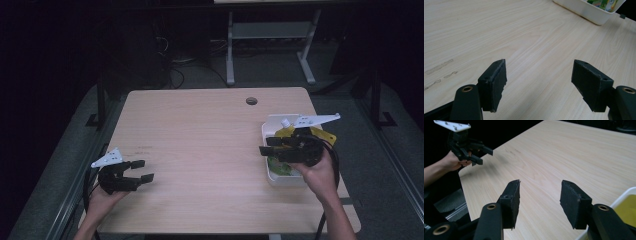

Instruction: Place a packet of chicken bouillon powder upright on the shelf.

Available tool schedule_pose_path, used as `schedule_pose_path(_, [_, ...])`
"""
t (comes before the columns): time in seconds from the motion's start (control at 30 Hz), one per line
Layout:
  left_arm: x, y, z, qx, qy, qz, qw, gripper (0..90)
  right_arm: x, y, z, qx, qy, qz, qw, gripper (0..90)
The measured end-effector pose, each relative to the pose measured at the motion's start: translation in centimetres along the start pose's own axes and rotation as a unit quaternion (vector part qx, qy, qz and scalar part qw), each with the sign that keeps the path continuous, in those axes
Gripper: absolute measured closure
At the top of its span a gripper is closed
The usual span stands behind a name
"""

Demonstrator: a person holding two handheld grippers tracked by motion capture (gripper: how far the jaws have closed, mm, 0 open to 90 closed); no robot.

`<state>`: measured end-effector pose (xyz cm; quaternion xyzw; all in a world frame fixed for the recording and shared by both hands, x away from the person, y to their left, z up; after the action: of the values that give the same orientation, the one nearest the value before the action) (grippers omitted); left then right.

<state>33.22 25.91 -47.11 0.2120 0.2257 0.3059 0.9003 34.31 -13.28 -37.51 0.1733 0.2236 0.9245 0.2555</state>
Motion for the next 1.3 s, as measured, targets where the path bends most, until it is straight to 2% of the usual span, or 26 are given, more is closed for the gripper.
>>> schedule_pose_path(0.37, [0.1, 0.1, -0.1, 0.003, -0.003, 0.001, 1.0000, 27.7, 2.1, -4.0, -1.0, 0.026, 0.002, 0.035, 0.9991, 46.5])
schedule_pose_path(0.73, [0.2, 0.2, -0.1, 0.002, -0.001, 0.001, 1.0000, 27.7, 4.2, -7.7, -1.8, 0.050, 0.012, 0.064, 0.9966, 43.7])
schedule_pose_path(1.3, [0.1, 0.2, -0.2, 0.004, -0.004, 0.002, 1.0000, 27.7, 7.3, -13.2, -4.5, 0.095, 0.021, 0.108, 0.9894, 42.0])
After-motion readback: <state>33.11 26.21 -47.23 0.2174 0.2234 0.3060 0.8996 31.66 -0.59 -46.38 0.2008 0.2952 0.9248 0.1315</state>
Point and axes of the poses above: each handheld gripper's, and its own axes: y roughly backward along the jaws, z roughly out of its top, x roughly to its left, the point moved 9 cm from there along -y, roughly forward along the jaws, and after that the axes turned 6 degrees about y, right-handed, at the moved point
